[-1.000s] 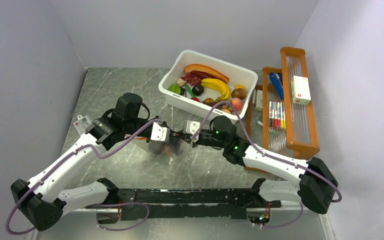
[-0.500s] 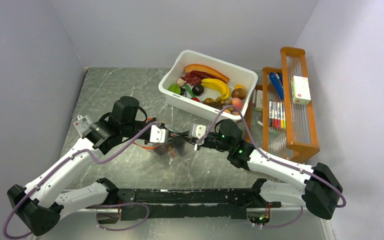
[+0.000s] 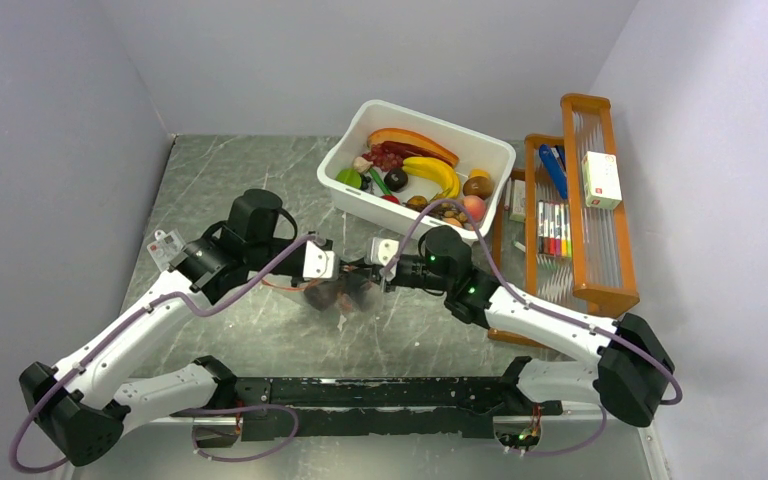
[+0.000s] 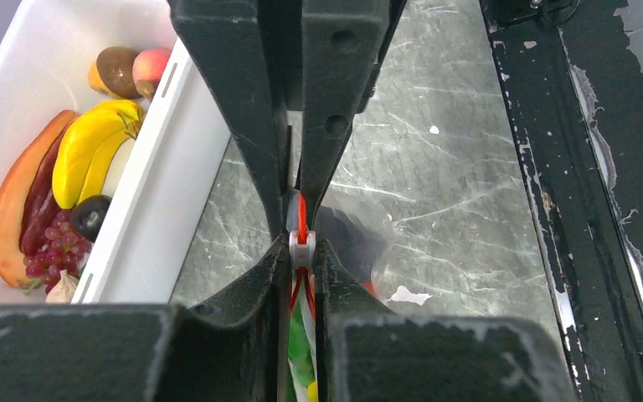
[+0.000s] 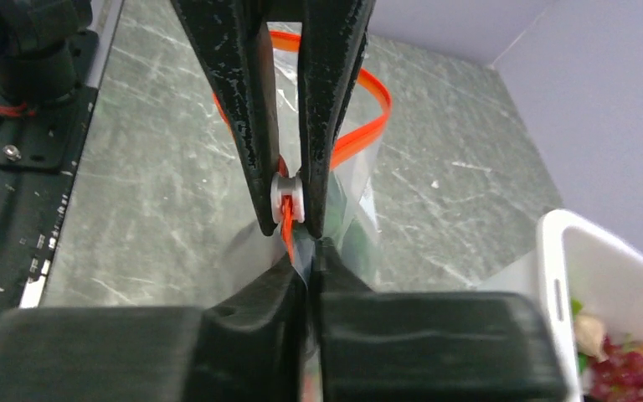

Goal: Place the food in the zip-top bag and seal the zipper
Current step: Zip the zipper food storage bag.

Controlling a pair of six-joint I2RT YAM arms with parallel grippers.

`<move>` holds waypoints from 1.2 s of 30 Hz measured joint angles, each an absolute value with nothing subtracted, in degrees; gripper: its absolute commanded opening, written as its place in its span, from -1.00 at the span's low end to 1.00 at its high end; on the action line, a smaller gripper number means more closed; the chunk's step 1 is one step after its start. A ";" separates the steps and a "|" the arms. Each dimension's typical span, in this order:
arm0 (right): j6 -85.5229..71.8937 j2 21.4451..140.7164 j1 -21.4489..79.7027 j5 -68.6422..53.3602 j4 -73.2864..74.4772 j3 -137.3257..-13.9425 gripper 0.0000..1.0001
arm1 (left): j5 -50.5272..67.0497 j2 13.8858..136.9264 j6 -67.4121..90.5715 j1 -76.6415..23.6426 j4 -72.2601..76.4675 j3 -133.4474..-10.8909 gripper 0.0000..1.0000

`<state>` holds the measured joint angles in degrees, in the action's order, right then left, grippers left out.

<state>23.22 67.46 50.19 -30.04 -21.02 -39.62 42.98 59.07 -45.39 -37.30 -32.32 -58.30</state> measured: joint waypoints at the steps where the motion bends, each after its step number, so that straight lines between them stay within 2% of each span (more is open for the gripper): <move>1: 23.24 67.70 50.19 -30.04 -21.21 -39.77 -1.00 | 43.05 59.22 -45.36 -37.30 -32.29 -58.41 -0.68; 3: 22.26 67.77 50.19 -30.06 -21.87 -39.59 -1.00 | 43.13 59.37 -45.12 -37.32 -32.29 -58.61 -0.29; 7: 21.15 67.75 50.19 -30.70 -23.53 -39.07 -1.00 | 43.31 59.11 -43.75 -37.28 -32.12 -58.67 -0.11; 9: 20.86 67.75 50.19 -31.03 -23.92 -39.07 -1.00 | 43.33 58.54 -42.98 -37.28 -31.48 -58.67 -0.09; 11: 20.71 67.75 50.19 -31.31 -24.21 -38.98 -1.00 | 43.44 57.95 -42.50 -37.28 -30.94 -58.67 -0.16; 15: 20.40 67.70 50.19 -32.01 -24.23 -38.92 -1.00 | 43.99 57.82 -42.13 -37.26 -30.61 -58.67 -0.46; 18: 20.12 67.70 50.19 -32.23 -24.45 -38.81 -1.00 | 44.58 58.41 -42.06 -37.28 -30.65 -58.67 -0.84; 36: 14.98 62.67 50.15 -30.28 -36.60 -30.61 -1.00 | 41.69 57.91 -43.72 -37.67 -33.95 -60.27 -0.86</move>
